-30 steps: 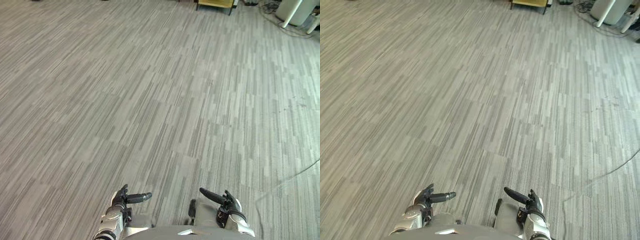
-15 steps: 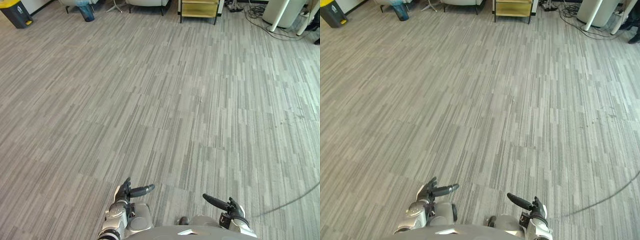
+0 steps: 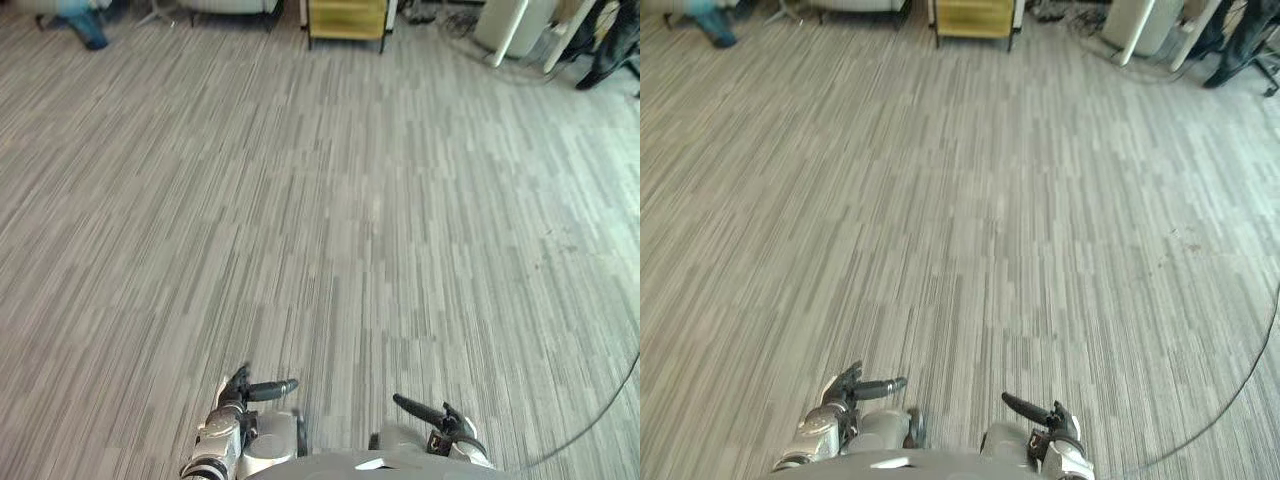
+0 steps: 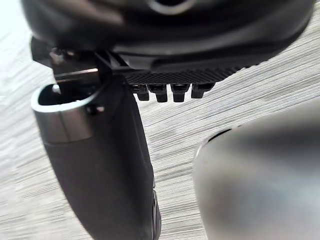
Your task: Pick up cushions and gather them together orderly.
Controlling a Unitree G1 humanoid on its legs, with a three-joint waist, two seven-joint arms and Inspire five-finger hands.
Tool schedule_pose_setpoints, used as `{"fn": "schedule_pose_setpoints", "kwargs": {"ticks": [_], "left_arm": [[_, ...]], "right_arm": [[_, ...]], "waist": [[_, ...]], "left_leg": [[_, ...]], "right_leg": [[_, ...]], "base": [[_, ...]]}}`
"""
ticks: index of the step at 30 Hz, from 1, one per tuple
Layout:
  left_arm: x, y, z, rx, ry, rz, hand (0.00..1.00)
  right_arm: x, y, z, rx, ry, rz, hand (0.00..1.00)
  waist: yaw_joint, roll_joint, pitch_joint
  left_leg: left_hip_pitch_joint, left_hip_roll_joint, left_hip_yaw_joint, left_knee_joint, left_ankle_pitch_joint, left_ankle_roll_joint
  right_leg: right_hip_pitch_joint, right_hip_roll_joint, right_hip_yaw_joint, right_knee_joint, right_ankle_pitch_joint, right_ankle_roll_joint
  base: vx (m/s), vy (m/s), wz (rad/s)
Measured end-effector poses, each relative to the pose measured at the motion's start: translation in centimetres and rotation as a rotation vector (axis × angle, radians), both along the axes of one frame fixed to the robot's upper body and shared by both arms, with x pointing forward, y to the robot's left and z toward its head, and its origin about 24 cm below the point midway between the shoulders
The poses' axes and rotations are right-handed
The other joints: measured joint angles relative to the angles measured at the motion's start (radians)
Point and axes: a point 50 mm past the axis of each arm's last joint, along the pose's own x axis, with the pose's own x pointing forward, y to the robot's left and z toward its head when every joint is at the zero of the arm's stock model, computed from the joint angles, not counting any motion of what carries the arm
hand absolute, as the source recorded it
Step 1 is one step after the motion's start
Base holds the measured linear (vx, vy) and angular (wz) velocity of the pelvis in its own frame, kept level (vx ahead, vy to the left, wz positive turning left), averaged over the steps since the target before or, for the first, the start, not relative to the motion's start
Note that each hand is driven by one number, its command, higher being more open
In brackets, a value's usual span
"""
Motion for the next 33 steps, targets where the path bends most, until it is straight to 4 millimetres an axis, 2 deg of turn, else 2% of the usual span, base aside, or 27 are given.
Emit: {"fn": "schedule_pose_setpoints", "kwargs": {"ticks": [1, 2, 3, 4, 5, 7, 9, 10, 11, 13, 14, 16, 17, 18, 19, 20, 21, 23, 24, 25, 26, 27, 28, 29, 30, 31, 33], "left_arm": [[-0.4, -0.1, -0.2, 0.0, 0.012, -0.009, 1.0], [-0.6, -0.1, -0.2, 0.006, 0.02, -0.023, 1.0], [-1.0, 0.2, -0.3, 0.013, 0.033, -0.024, 1.0], [-1.3, -0.6, -0.6, -0.008, 0.054, -0.024, 1.0], [-1.3, -1.2, -0.7, -0.028, 0.051, -0.027, 1.0], [-1.5, -1.5, -0.8, -0.036, 0.058, -0.017, 1.0], [-1.1, -1.5, -0.6, -0.05, 0.038, 0.017, 1.0], [-1.0, -1.6, -0.6, -0.054, 0.031, 0.027, 1.0], [-0.5, -1.4, -0.2, -0.058, -0.007, 0.062, 1.0], [0.0, -1.1, 0.1, -0.046, -0.041, 0.06, 1.0], [0.1, -1.1, 0.2, -0.045, -0.05, 0.059, 1.0], [0.5, -1.1, 0.4, -0.04, -0.074, 0.05, 1.0], [0.5, -0.9, 0.4, -0.037, -0.072, 0.046, 1.0], [0.5, -0.8, 0.4, -0.037, -0.069, 0.046, 1.0], [0.4, -0.8, 0.4, -0.036, -0.068, 0.05, 1.0], [0.4, -0.8, 0.4, -0.033, -0.067, 0.046, 1.0], [0.5, -0.8, 0.4, -0.032, -0.067, 0.045, 1.0], [0.9, 0.3, 0.6, -0.003, -0.073, 0.03, 1.0], [1.1, 0.6, 0.7, 0.003, -0.076, 0.032, 1.0], [1.1, 0.7, 0.7, 0.005, -0.074, 0.032, 1.0], [1.0, 0.7, 0.7, 0.006, -0.069, 0.033, 1.0], [0.5, 0.8, 0.4, 0.006, -0.046, 0.032, 1.0], [0.5, 0.8, 0.4, 0.007, -0.043, 0.031, 1.0], [0.3, 1.0, 0.3, 0.02, -0.027, 0.006, 1.0], [0.0, 0.9, 0.2, 0.019, -0.011, -0.006, 1.0], [-0.2, 0.9, 0.1, 0.017, -0.003, -0.004, 1.0], [-0.8, 1.0, -0.1, 0.025, 0.019, -0.013, 1.0]], "right_arm": [[0.5, -0.3, 0.3, -0.016, -0.024, 0.011, 1.0], [0.5, -0.5, 0.3, -0.024, -0.026, 0.018, 1.0], [0.3, -0.8, 0.3, -0.034, -0.016, 0.029, 1.0], [0.2, -1.4, 0.3, -0.049, -0.003, 0.033, 1.0], [0.4, -2.3, 0.5, -0.074, -0.003, 0.03, 1.0], [0.2, -2.7, 0.5, -0.078, 0.011, 0.011, 1.0], [-1.7, -2.6, -0.1, -0.052, 0.058, -0.032, 1.0], [-1.8, -2.7, -0.1, -0.057, 0.058, -0.033, 1.0], [-2.3, -2.7, -0.1, -0.061, 0.057, -0.045, 1.0], [-2.3, -2.3, -0.2, -0.053, 0.058, -0.038, 1.0], [-2.4, -2.2, -0.2, -0.05, 0.058, -0.037, 1.0], [-2.4, -1.6, -0.5, -0.023, 0.072, -0.047, 1.0], [-2.3, -1.2, -0.6, -0.01, 0.07, -0.048, 1.0], [-2.4, -1.1, -0.6, -0.008, 0.071, -0.049, 1.0], [-2.5, -0.9, -0.7, -0.001, 0.074, -0.055, 1.0], [-2.9, -0.9, -0.8, 0.004, 0.09, -0.061, 1.0], [-3.0, -0.6, -1.0, 0.013, 0.1, -0.052, 1.0], [-2.4, 0.6, -1.1, 0.042, 0.096, -0.04, 1.0], [-2.5, 0.9, -1.1, 0.048, 0.097, -0.039, 1.0], [-2.5, 0.9, -1.1, 0.049, 0.097, -0.039, 1.0], [-2.6, 0.7, -1.1, 0.044, 0.101, -0.04, 1.0], [-2.8, 0.6, -1.2, 0.041, 0.108, -0.035, 1.0], [-2.8, 0.7, -1.2, 0.041, 0.107, -0.032, 1.0], [-2.5, 0.7, -1.1, 0.042, 0.099, -0.02, 1.0], [-2.4, 0.8, -1.1, 0.042, 0.095, -0.011, 1.0], [-2.4, 0.8, -1.1, 0.043, 0.093, -0.011, 1.0], [-1.7, 0.1, -0.7, 0.021, 0.065, 0.008, 1.0]], "waist": [[-0.001, 0.01, -0.002], [-0.008, -0.001, -0.008], [-0.021, -0.015, -0.013], [-0.018, 0.027, -0.017], [-0.009, 0.044, -0.023], [-0.015, 0.058, -0.026], [-0.032, 0.074, -0.021], [-0.032, 0.072, -0.019], [-0.016, 0.082, -0.017], [-0.008, 0.077, -0.016], [-0.006, 0.076, -0.016], [0.012, 0.07, -0.013], [0.014, 0.059, -0.008], [0.015, 0.054, -0.008], [0.017, 0.048, -0.007], [0.039, 0.049, -0.008], [0.042, 0.044, -0.01], [0.034, -0.011, -0.008], [0.035, -0.024, -0.013], [0.035, -0.024, -0.015], [0.035, -0.021, -0.021], [0.033, -0.031, -0.04], [0.033, -0.033, -0.042], [0.03, -0.048, -0.048], [0.025, -0.048, -0.046], [0.022, -0.045, -0.045], [0.007, -0.022, -0.032]], "left_leg": [[0.047, 0.035, -0.007, -0.02, 0.0, 0.0], [0.072, 0.037, -0.022, -0.032, -0.004, -0.008], [0.096, 0.034, -0.039, -0.036, -0.016, -0.029], [0.112, 0.073, -0.057, -0.037, -0.021, -0.036], [0.094, 0.076, -0.108, -0.015, 0.011, -0.037], [0.091, 0.089, -0.139, 0.042, 0.05, -0.075], [-0.036, 0.136, -0.177, 0.406, 0.2, -0.115], [-0.073, 0.151, -0.174, 0.49, 0.2, -0.118], [-0.194, 0.211, -0.109, 0.738, 0.148, -0.109], [-0.29, 0.224, -0.045, 0.808, 0.096, -0.094], [-0.324, 0.223, -0.022, 0.794, 0.079, -0.091], [-0.41, 0.175, 0.062, 0.527, 0.023, -0.085], [-0.419, 0.123, 0.067, 0.329, 0.042, -0.086], [-0.419, 0.099, 0.066, 0.237, 0.063, -0.088], [-0.416, 0.057, 0.063, 0.038, 0.143, -0.093], [-0.396, 0.032, 0.056, -0.052, 0.311, -0.077], [-0.387, 0.021, 0.056, -0.062, 0.361, -0.035], [-0.387, -0.023, 0.052, -0.042, 0.328, -0.005], [-0.42, -0.024, 0.049, 0.072, 0.255, 0.014], [-0.424, -0.022, 0.049, 0.105, 0.229, 0.016], [-0.417, -0.019, 0.05, 0.161, 0.168, 0.025], [-0.378, -0.03, 0.05, 0.161, 0.112, 0.02], [-0.371, -0.034, 0.05, 0.156, 0.107, 0.02], [-0.332, -0.055, 0.049, 0.129, 0.085, 0.026], [-0.277, -0.064, 0.047, 0.104, 0.065, 0.026], [-0.25, -0.065, 0.045, 0.093, 0.058, 0.028], [-0.123, -0.067, 0.038, 0.002, 0.054, 0.03]], "right_leg": [[-0.069, 0.036, -0.001, -0.206, 0.017, 0.021], [-0.086, 0.052, 0.024, -0.386, 0.081, 0.045], [-0.082, 0.062, 0.043, -0.465, 0.242, 0.014], [-0.061, 0.092, 0.031, -0.454, 0.216, -0.017], [-0.07, 0.113, 0.061, -0.418, 0.171, -0.032], [-0.05, 0.118, 0.049, -0.387, 0.12, -0.049], [0.108, 0.132, -0.01, -0.467, 0.061, -0.053], [0.134, 0.139, -0.017, -0.49, 0.061, -0.053], [0.232, 0.167, -0.024, -0.567, 0.06, -0.055], [0.329, 0.173, -0.031, -0.656, 0.058, -0.055], [0.356, 0.173, -0.033, -0.685, 0.062, -0.05], [0.443, 0.158, -0.036, -0.771, 0.069, -0.026], [0.479, 0.14, -0.037, -0.802, 0.066, -0.012], [0.489, 0.133, -0.037, -0.811, 0.063, -0.003], [0.514, 0.119, -0.037, -0.836, 0.057, 0.012], [0.546, 0.121, -0.013, -0.867, 0.052, 0.033], [0.558, 0.113, -0.002, -0.875, 0.052, 0.037], [0.569, 0.063, 0.009, -0.876, 0.085, 0.076], [0.576, 0.055, 0.042, -0.845, 0.108, 0.103], [0.576, 0.053, 0.055, -0.822, 0.11, 0.105], [0.558, 0.049, 0.081, -0.725, 0.11, 0.105], [0.484, 0.029, 0.113, -0.514, 0.117, 0.119], [0.468, 0.022, 0.114, -0.475, 0.123, 0.128], [0.37, -0.018, 0.124, -0.262, 0.197, 0.204], [0.28, -0.049, 0.124, -0.053, 0.19, 0.196], [0.25, -0.059, 0.111, 0.002, 0.171, 0.175], [0.163, -0.059, 0.049, 0.079, 0.077, 0.076]], "base": [[0.58, -0.309, 0.3], [0.71, -0.424, 0.49], [0.61, -0.378, 0.36], [0.6, -0.374, 0.09], [0.55, -0.347, -0.11], [0.49, -0.327, 0.09], [0.44, -0.29, 0.57], [0.43, -0.235, 0.36], [0.36, -0.153, 0.12], [0.26, -0.083, 0.12], [0.3, -0.059, 0.09], [0.42, 0.0, 0.0], [0.33, 0.038, -0.02], [0.36, 0.068, -0.01], [0.39, 0.094, -0.22], [0.61, 0.132, -0.27], [0.62, 0.118, -0.14], [0.54, 0.089, 0.34], [0.47, 0.097, 0.38], [0.54, 0.136, 0.31], [0.44, 0.119, 0.16], [0.44, 0.118, 0.13], [0.45, 0.096, 0.11], [0.45, 0.055, 0.09], [0.44, 0.031, 0.09], [0.35, -0.004, 0.0], [0.4, -0.043, -0.01]]}}
